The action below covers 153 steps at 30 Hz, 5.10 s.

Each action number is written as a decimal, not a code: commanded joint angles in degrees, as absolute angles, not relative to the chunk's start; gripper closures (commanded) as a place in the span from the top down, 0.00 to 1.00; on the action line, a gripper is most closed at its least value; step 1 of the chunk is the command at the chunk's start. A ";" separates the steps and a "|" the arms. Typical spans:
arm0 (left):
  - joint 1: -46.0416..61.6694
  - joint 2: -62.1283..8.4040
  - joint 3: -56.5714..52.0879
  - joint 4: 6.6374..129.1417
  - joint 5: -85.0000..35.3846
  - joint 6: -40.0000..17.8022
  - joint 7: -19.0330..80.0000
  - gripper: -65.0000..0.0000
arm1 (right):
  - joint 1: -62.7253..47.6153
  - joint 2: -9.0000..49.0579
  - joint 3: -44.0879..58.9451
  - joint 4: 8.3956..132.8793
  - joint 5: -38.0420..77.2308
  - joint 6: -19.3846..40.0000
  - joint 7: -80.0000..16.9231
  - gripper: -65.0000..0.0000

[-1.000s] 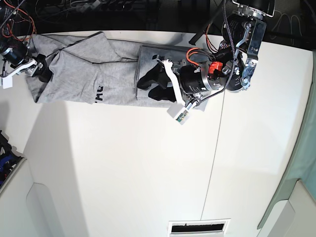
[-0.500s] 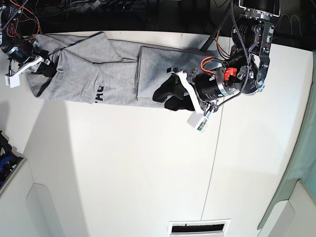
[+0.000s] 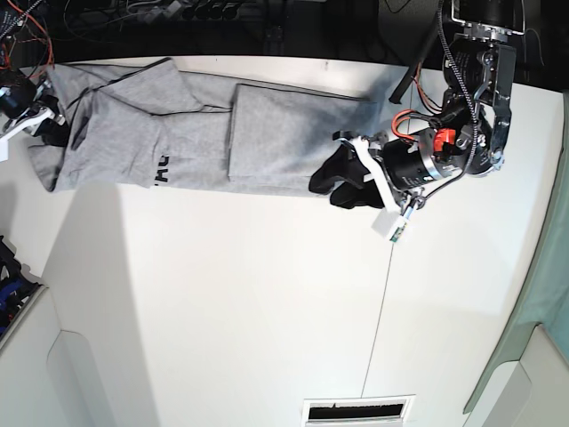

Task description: Layout the t-shirt on the table in an organized manner, then fold the t-shirt properly

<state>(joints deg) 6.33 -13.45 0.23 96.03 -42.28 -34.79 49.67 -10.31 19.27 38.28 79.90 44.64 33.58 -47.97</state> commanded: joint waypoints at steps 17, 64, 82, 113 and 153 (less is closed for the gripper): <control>13.47 -11.07 -0.67 81.32 -41.06 -35.20 43.29 0.50 | -9.91 12.43 27.97 110.59 50.17 34.09 -52.80 0.00; 14.57 -11.18 19.46 90.61 -39.72 -40.00 44.38 0.00 | 19.00 6.90 4.60 67.37 22.72 32.99 -37.95 0.00; -4.45 -10.52 9.85 69.91 -33.89 -37.63 39.90 0.00 | 0.93 14.74 2.42 79.92 35.46 33.01 -42.68 0.00; 0.01 -18.04 11.29 84.99 -47.33 -38.85 46.74 0.00 | 1.30 8.38 -4.49 93.47 30.17 33.63 -42.57 0.00; 47.13 -25.02 -14.44 108.27 -39.88 -39.27 44.88 0.00 | -35.94 26.81 2.61 114.39 33.78 33.23 -48.73 0.00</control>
<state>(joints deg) 46.09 -24.56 -14.15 107.81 -39.22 -38.76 44.80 -35.59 26.35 2.33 113.38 32.67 32.80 -49.71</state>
